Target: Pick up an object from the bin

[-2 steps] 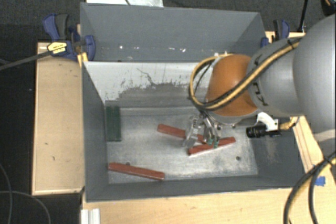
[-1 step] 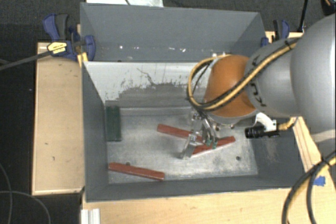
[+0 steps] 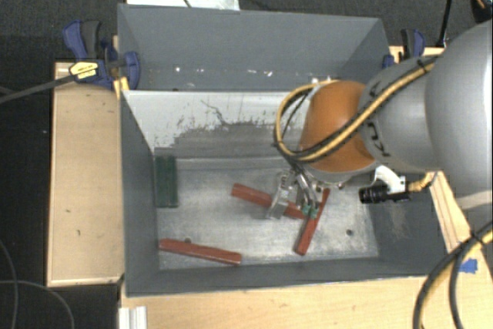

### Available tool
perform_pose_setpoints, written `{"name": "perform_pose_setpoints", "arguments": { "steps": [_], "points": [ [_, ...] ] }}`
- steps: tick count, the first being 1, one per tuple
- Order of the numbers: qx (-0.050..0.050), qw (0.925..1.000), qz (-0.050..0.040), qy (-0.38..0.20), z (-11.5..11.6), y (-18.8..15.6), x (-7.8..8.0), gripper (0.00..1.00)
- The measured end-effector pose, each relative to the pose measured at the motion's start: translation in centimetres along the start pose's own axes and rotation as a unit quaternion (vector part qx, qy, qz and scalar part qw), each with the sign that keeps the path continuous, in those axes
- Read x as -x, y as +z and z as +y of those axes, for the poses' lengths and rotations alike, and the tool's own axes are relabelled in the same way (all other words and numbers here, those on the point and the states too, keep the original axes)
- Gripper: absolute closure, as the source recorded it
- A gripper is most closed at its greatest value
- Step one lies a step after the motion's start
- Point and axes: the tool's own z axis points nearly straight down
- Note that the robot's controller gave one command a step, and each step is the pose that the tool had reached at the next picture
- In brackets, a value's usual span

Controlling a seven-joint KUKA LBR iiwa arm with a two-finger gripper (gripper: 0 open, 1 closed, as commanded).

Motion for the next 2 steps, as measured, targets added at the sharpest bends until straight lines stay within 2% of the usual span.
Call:
{"name": "perform_pose_setpoints", "arguments": {
  "steps": [1,2],
  "points": [
    [0.001,1.0,-0.0042,-0.003,-2.5,-18.5,1.3,1.0],
    [-0.001,0.9743,-0.002,-0.225,-3.6,-18.3,3.0,1.0]
  ]
}}
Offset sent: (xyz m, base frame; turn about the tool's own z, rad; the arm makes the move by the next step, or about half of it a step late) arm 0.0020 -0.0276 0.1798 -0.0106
